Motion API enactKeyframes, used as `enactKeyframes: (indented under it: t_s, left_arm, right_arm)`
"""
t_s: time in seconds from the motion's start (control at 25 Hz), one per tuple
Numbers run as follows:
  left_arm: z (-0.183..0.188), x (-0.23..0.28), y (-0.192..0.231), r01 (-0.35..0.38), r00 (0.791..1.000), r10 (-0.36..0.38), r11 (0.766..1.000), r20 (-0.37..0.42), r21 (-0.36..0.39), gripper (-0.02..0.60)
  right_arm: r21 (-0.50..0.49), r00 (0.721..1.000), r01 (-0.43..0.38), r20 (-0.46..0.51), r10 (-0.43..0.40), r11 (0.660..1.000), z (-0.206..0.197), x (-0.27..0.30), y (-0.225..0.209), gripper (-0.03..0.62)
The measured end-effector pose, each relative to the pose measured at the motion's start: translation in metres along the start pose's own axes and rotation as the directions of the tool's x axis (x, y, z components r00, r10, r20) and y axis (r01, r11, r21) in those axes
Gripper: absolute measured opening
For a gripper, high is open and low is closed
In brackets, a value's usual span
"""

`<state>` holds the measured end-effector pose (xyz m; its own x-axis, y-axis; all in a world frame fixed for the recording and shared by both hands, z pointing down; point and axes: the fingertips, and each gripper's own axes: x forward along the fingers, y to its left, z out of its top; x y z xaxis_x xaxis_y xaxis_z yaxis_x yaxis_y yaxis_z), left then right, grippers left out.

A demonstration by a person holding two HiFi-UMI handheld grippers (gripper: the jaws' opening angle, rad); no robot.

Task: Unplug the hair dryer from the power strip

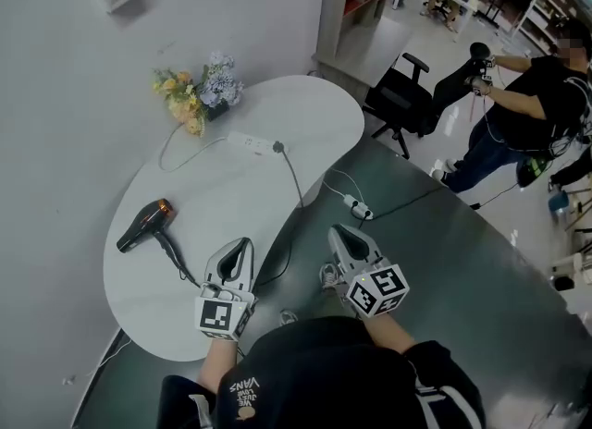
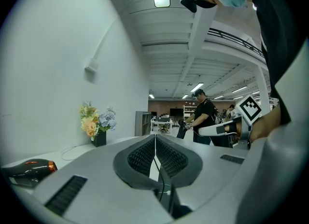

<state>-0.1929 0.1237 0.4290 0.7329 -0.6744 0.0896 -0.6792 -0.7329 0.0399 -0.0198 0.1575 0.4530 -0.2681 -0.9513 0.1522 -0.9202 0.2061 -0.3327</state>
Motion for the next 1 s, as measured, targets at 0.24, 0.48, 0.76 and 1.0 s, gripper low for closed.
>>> enactKeyframes:
  t_s: [0.24, 0.48, 0.76, 1.0]
  left_arm:
    - [-0.004, 0.031, -0.001, -0.012, 1.0, 0.012, 1.0, -0.028, -0.009, 0.023]
    - [-0.011, 0.065, 0.008, -0.062, 0.997, 0.062, 0.998, -0.056, -0.011, 0.034]
    - [-0.02, 0.106, 0.015, -0.13, 0.988, 0.128, 0.991, -0.088, -0.012, 0.095]
    - [-0.029, 0.139, 0.014, -0.193, 0.974, 0.19, 0.981, -0.12, -0.013, 0.121]
  right_arm:
    - [-0.031, 0.999, -0.027, -0.039, 0.026, 0.999, 0.005, 0.025, -0.023, 0.046]
    - [-0.036, 0.996, -0.066, -0.068, 0.064, 0.997, 0.01, 0.055, -0.052, 0.054]
    - [-0.038, 0.985, -0.14, -0.112, 0.135, 0.989, 0.015, 0.091, -0.085, 0.112]
    - [-0.059, 0.968, -0.212, -0.152, 0.201, 0.976, 0.024, 0.115, -0.115, 0.137]
